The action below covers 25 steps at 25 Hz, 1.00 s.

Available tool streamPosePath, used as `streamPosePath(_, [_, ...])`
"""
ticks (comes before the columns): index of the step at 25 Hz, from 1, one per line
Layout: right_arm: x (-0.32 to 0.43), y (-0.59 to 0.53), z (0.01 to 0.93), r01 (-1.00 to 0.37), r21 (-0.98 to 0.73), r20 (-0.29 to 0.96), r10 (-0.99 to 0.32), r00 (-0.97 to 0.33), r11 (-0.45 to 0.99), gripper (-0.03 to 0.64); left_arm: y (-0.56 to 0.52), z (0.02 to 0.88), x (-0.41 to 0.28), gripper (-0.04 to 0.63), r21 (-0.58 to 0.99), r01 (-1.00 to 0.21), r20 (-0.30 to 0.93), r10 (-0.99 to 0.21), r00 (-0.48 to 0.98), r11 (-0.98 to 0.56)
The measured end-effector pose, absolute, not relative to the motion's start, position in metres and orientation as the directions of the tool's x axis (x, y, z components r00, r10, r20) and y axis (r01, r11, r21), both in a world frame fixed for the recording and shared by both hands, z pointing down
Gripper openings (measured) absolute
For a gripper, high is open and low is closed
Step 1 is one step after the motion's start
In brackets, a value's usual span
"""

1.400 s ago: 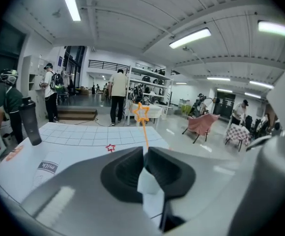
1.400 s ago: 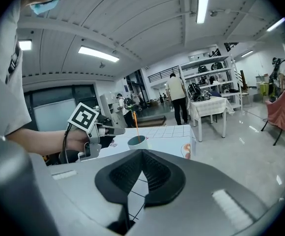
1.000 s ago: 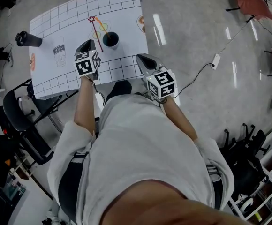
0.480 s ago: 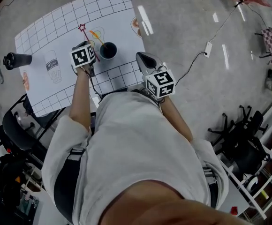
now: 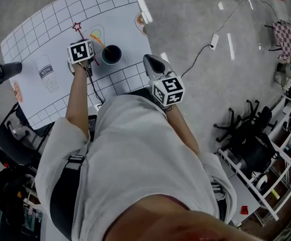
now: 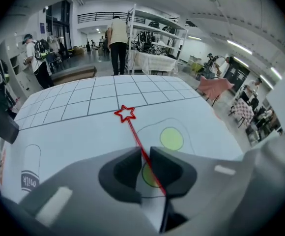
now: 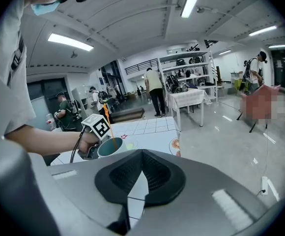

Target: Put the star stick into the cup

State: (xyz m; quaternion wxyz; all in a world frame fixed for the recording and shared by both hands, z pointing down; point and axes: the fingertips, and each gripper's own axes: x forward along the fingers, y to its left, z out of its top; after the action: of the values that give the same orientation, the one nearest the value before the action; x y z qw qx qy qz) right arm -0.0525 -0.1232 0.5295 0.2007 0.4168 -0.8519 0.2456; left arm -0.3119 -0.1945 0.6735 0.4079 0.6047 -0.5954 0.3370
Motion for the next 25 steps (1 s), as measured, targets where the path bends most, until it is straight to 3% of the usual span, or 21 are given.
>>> streamPosePath(7, [-0.046,-0.122,0.532,-0.81,-0.243,0.555,-0.609,-0.568,0.534,-0.002,-0.194,0.673,-0.314,0.029,0.108,-0.993,0.881,-0.467,0.075,0.045])
streamPosePath(12, [-0.045,-0.115,0.527,-0.784,-0.242,0.536,-0.595,-0.599,0.571,-0.002,-0.196,0.647,-0.32,0.018,0.137,-0.985,0.807,-0.589,0.047,0.109])
streamPosePath(19, [-0.036,-0.103,0.518,-0.747,-0.244,0.507,-0.575,-0.642,0.619,-0.002,-0.195,0.558,-0.324,0.018,0.212,-0.964,0.558,-0.829,-0.014,0.159])
streamPosePath(25, [-0.033,-0.092,0.51,-0.707,-0.242,0.478,-0.553,-0.683,0.665,-0.002,-0.171,0.474,-0.315,0.018,0.272,-0.951,0.33,-0.943,-0.053,0.149])
